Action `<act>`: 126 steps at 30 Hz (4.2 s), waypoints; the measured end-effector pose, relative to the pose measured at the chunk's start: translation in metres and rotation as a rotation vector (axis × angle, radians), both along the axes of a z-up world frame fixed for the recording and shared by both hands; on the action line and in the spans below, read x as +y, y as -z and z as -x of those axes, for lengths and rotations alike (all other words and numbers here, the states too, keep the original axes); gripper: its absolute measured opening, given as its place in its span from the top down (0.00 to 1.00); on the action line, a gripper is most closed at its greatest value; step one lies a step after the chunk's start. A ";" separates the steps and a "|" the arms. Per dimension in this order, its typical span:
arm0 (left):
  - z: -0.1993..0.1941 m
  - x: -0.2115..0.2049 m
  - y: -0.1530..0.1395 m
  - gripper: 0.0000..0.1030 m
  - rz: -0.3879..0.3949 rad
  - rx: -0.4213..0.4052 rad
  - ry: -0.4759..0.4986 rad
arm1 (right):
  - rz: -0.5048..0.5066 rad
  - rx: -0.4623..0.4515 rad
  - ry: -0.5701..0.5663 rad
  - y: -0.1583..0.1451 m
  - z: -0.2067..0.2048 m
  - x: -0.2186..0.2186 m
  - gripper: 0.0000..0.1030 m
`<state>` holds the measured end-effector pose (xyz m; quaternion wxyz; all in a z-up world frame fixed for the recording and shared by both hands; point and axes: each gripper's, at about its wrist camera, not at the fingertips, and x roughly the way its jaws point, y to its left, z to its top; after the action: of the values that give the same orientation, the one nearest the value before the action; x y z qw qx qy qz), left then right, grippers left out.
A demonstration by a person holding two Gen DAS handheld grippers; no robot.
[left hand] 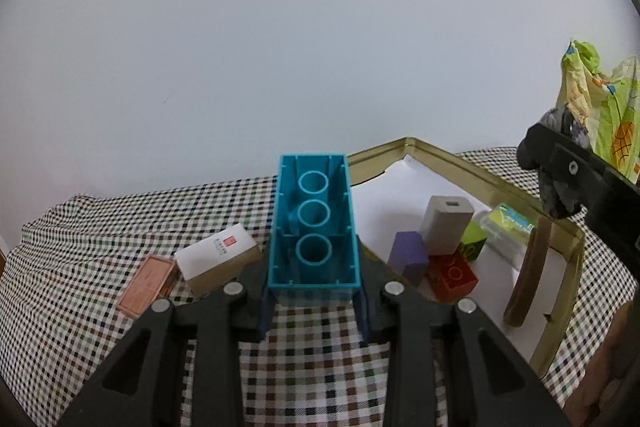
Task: Organize rigid objects
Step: 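Lower the blue brick with the left tool while the right tool lowers the tank into the tray, then open both tools and withdraw them from the tray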
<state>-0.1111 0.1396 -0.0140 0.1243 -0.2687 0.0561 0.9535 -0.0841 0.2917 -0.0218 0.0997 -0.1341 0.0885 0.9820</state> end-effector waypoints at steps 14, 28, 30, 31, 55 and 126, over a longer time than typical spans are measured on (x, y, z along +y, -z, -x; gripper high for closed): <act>0.003 0.028 -0.007 0.70 -0.011 0.014 0.062 | 0.024 0.005 0.108 -0.008 0.005 0.055 0.31; 0.012 0.073 0.002 0.70 -0.007 -0.033 0.158 | -0.022 -0.069 0.138 0.002 0.032 0.081 0.31; 0.015 0.078 0.004 0.70 0.001 -0.044 0.164 | -0.021 -0.084 0.130 0.003 0.035 0.081 0.31; 0.015 0.079 0.004 0.70 0.000 -0.052 0.166 | -0.018 -0.090 0.126 0.003 0.035 0.080 0.31; 0.067 0.099 0.015 0.70 0.007 -0.170 0.146 | -0.047 -0.216 0.072 0.017 0.057 0.069 0.31; 0.079 0.090 0.026 0.01 0.057 -0.101 0.022 | 0.169 -0.121 -0.049 0.011 0.045 0.085 0.22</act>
<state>-0.1902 0.2292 -0.0404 0.1299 -0.3191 0.0801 0.9354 -0.1291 0.3771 -0.0323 0.0692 -0.2031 0.1616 0.9633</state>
